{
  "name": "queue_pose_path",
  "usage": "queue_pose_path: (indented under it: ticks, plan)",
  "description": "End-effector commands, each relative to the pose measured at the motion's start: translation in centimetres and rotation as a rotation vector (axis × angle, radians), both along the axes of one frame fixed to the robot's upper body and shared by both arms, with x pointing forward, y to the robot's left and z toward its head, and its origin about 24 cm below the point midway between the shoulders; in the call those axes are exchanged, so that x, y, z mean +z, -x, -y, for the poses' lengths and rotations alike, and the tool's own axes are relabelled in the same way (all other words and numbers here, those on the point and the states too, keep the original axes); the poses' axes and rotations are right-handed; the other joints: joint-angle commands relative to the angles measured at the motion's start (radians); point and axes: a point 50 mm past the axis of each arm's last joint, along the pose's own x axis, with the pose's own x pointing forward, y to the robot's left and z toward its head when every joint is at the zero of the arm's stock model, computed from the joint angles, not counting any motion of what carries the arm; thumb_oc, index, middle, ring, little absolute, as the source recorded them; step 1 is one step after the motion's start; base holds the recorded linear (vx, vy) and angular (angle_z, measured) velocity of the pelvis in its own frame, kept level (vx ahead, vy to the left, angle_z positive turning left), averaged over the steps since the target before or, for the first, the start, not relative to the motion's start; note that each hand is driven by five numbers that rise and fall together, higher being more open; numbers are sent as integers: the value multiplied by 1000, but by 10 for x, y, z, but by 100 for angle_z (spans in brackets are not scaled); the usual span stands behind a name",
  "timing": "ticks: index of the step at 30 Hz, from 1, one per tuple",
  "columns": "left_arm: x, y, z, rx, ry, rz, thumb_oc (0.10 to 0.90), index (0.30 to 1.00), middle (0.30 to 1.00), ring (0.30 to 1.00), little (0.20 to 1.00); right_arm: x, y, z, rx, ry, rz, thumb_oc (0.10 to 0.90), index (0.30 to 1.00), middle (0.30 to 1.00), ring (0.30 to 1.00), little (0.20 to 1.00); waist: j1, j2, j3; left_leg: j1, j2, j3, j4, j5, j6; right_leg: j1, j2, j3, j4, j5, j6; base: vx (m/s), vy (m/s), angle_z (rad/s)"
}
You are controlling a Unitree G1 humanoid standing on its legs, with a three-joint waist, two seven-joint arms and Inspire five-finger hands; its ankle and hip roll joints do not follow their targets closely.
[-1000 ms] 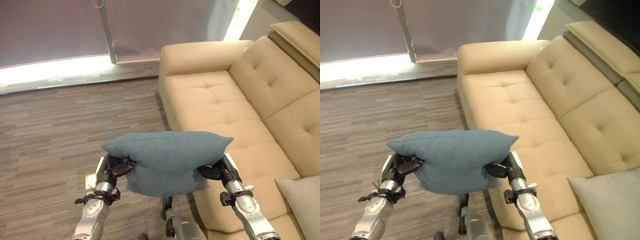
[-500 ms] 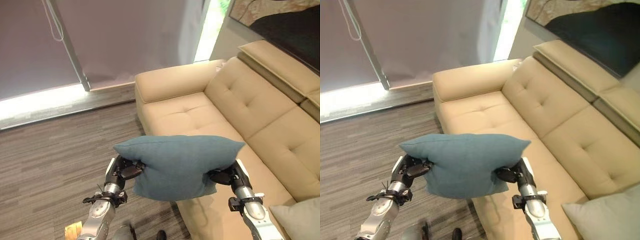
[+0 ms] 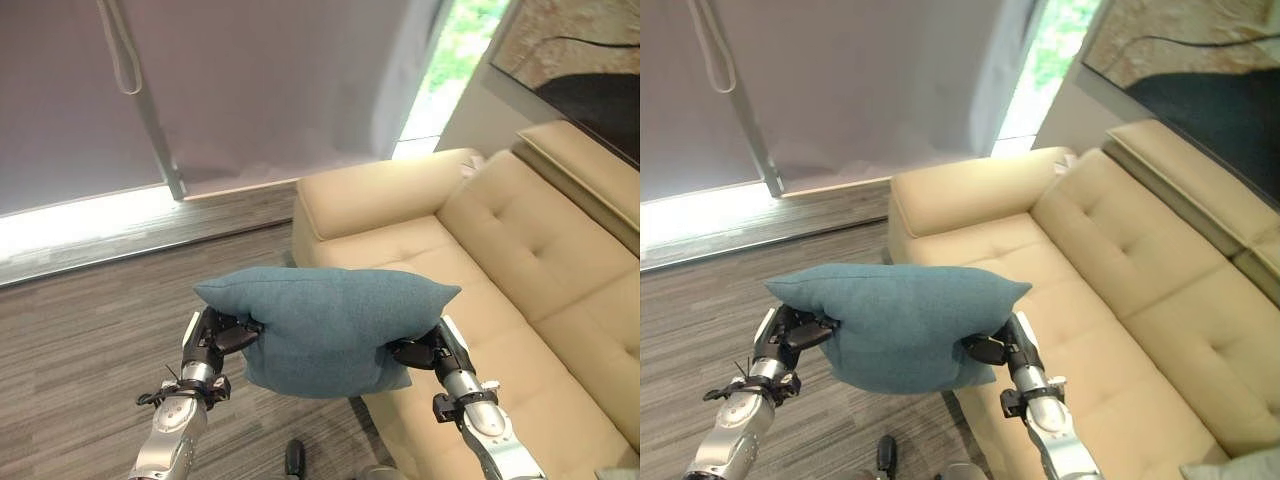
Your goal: Pick up all the scattered cushions and arrange them neatly on the sofa.
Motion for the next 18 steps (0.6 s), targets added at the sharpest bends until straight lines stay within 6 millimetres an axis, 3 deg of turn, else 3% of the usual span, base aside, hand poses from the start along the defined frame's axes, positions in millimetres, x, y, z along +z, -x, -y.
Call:
queue_pose_path:
  ticks: [1, 3, 4, 6, 9, 10, 11, 12, 13, 15, 16, 17, 18]
  plan:
    - [47, -18, 54, -195, 109, 298, 400, 300, 300, 300, 300, 69, -33, -34, 194, -69, 351, 400, 300, 300, 300, 300, -50, 25, -80, 243, -25, 71, -193, -124, -65, -61, 40, -256, -415, 173, 24, 283, 50, -120]
    - [47, -18, 55, -198, 119, 305, 400, 300, 300, 300, 300, 68, -32, -34, 193, -75, 347, 400, 300, 300, 300, 300, -44, 22, -79, 272, -28, 91, -188, -147, -68, -38, 36, -319, -436, 182, 31, 334, 32, -82]
    - [46, -17, 65, -231, 145, 299, 400, 300, 300, 300, 300, 64, -27, -27, 174, -57, 333, 400, 300, 300, 300, 300, -69, 18, -96, 300, -37, 76, -187, -161, -72, -24, 77, -234, -448, 171, 12, 438, 36, -25]
    - [42, -15, 69, -251, 155, 284, 400, 300, 300, 300, 300, 60, -24, -23, 164, -56, 318, 400, 300, 300, 300, 300, -76, 21, -109, 316, -38, 76, -183, -163, -79, -8, 84, -224, -464, 180, 0, 282, 29, 11]
    - [38, -13, 75, -288, 155, 268, 400, 300, 300, 300, 300, 55, -18, -12, 126, -59, 296, 400, 300, 300, 300, 300, -106, 24, -136, 314, -14, 87, -105, -133, -122, 29, 94, -217, -506, 198, -15, 212, -28, 4]
    - [36, -13, 75, -296, 155, 259, 400, 300, 300, 300, 300, 53, -17, -9, 118, -56, 289, 400, 300, 300, 300, 300, -113, 23, -143, 301, -1, 92, -44, -119, -136, 45, 100, -205, -520, 197, -22, 201, -64, -15]
    - [37, -14, 75, -294, 152, 260, 400, 300, 300, 300, 300, 54, -15, -7, 111, -53, 292, 400, 300, 300, 300, 300, -108, 16, -128, 238, -5, 69, 139, -77, -160, 74, 109, -161, -537, 198, -40, 152, -54, -13]
    - [38, -15, 75, -288, 157, 265, 400, 300, 300, 300, 300, 55, -15, -6, 104, -52, 296, 400, 300, 300, 300, 300, -102, 9, -119, 185, -13, 47, 237, -71, -165, 89, 113, -135, -546, 195, -49, 72, -36, -27]
    - [38, -15, 75, -289, 156, 265, 400, 300, 300, 300, 300, 55, -15, -6, 104, -53, 297, 400, 300, 300, 300, 300, -103, 5, -122, 181, -17, 47, 235, -66, -164, 85, 109, -135, -546, 197, -48, 42, 18, -92]
    - [33, -12, 76, -289, 172, 240, 400, 300, 300, 300, 300, 50, -11, -1, 90, -44, 271, 400, 300, 300, 300, 300, -102, -3, -114, 120, 32, 56, 237, -140, -133, 114, 104, -75, -557, 177, -39, 64, 76, -104]
    - [33, -12, 76, -289, 171, 240, 400, 300, 300, 300, 300, 50, -11, -1, 90, -44, 272, 400, 300, 300, 300, 300, -102, -6, -116, 118, 28, 57, 233, -134, -132, 111, 100, -74, -557, 179, -39, 55, 96, -47]
    - [32, -10, 75, -287, 167, 238, 400, 300, 300, 300, 300, 50, -11, -2, 88, -45, 271, 400, 300, 300, 300, 300, -92, -11, -115, 96, 17, 27, 187, -172, -115, 120, 93, -40, -558, 173, -31, 110, 142, -78]
    - [33, -9, 75, -287, 172, 246, 400, 300, 300, 300, 300, 52, -12, -2, 93, -39, 284, 400, 300, 300, 300, 300, -74, -2, -106, 90, 3, -66, 53, -170, -118, 132, 101, 17, -558, 166, -27, 156, 187, -86]
